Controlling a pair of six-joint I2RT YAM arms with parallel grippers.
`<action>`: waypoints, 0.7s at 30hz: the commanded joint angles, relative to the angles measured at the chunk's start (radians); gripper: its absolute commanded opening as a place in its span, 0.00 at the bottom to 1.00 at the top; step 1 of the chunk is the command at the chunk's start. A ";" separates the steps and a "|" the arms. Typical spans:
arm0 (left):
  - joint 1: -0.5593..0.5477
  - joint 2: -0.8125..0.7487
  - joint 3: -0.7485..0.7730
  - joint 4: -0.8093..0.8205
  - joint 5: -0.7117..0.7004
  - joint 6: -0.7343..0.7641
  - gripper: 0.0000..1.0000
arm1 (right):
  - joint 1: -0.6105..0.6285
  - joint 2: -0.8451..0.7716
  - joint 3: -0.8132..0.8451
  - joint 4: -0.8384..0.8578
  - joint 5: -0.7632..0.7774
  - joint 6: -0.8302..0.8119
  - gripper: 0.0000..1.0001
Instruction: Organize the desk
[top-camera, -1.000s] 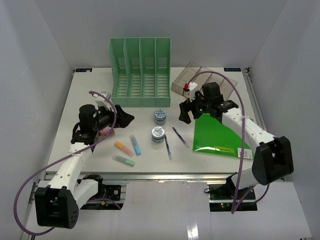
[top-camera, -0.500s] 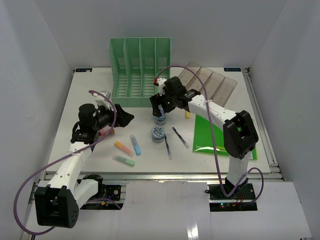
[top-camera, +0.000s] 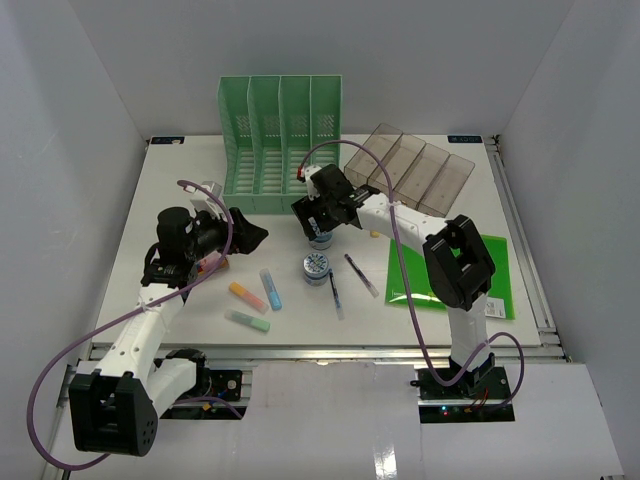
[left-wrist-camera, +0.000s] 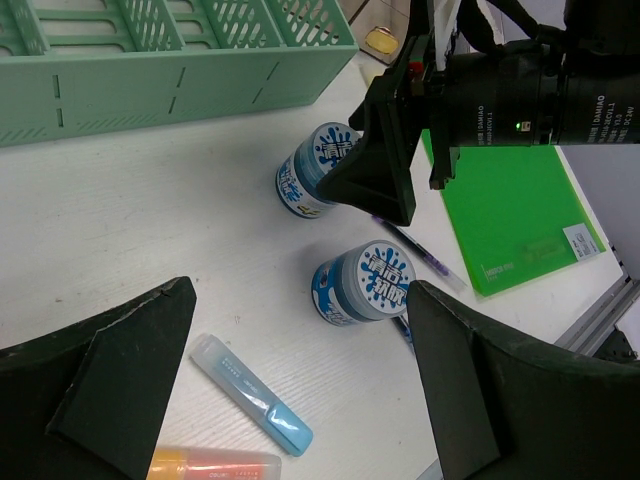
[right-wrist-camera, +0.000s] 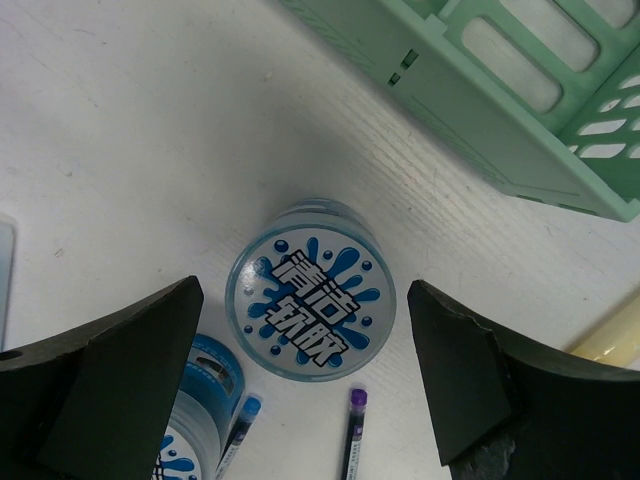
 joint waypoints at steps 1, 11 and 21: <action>-0.004 -0.006 0.036 -0.005 0.004 0.011 0.98 | 0.004 0.017 0.037 0.013 0.070 -0.012 0.90; -0.004 -0.006 0.036 -0.005 0.001 0.012 0.98 | 0.005 0.035 0.021 0.013 0.086 -0.019 0.91; -0.004 -0.003 0.034 -0.007 -0.005 0.015 0.98 | 0.005 0.043 0.027 0.011 0.057 -0.025 0.90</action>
